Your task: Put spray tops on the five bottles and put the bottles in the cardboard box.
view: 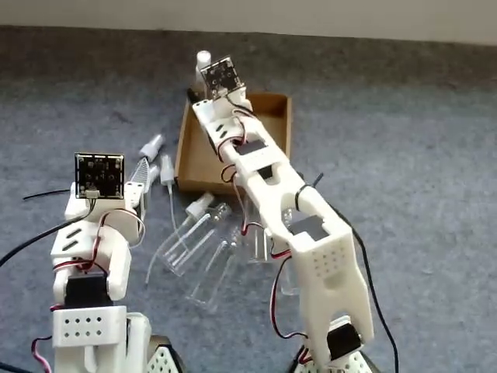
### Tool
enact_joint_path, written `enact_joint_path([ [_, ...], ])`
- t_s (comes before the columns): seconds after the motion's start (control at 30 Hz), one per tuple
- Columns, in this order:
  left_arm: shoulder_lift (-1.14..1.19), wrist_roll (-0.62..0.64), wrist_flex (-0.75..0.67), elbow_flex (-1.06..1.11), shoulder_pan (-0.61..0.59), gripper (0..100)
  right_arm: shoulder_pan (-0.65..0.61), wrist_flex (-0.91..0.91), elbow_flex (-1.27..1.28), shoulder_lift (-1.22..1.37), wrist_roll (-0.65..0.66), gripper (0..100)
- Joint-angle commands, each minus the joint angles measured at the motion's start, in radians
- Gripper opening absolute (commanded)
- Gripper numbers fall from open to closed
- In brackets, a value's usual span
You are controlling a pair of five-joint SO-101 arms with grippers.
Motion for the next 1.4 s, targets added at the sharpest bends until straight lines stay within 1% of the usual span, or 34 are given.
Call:
enact_joint_path([
  [0.0, -0.005, 0.009, -0.014, -0.010, -0.008, 18, 0.007, 0.051, -0.056, -0.018, 0.006, 1.7],
  [0.07, -0.005, 0.009, -0.014, -0.010, -0.008, 18, 0.007, 0.050, -0.058, -0.018, 0.005, 6.1],
  [0.2, -0.005, 0.009, -0.014, -0.010, -0.008, 18, 0.007, 0.050, -0.058, -0.015, 0.005, 18.0],
  [0.3, -0.005, 0.009, -0.014, -0.010, -0.008, 18, 0.007, 0.056, -0.058, -0.018, 0.005, 23.5],
  [1.03, -0.005, 0.009, -0.017, -0.008, -0.008, 18, -0.001, 0.056, -0.059, -0.021, 0.005, 24.7],
  [1.1, -0.005, 0.009, -0.018, -0.007, -0.008, 18, -0.008, 0.056, -0.059, -0.021, 0.003, 27.2],
  [1.2, -0.005, 0.009, -0.018, -0.007, -0.008, 18, -0.022, 0.058, -0.059, -0.021, 0.003, 33.4],
  [1.37, -0.005, 0.009, -0.020, -0.007, -0.008, 18, -0.030, 0.058, -0.061, -0.021, 0.003, 34.3],
])
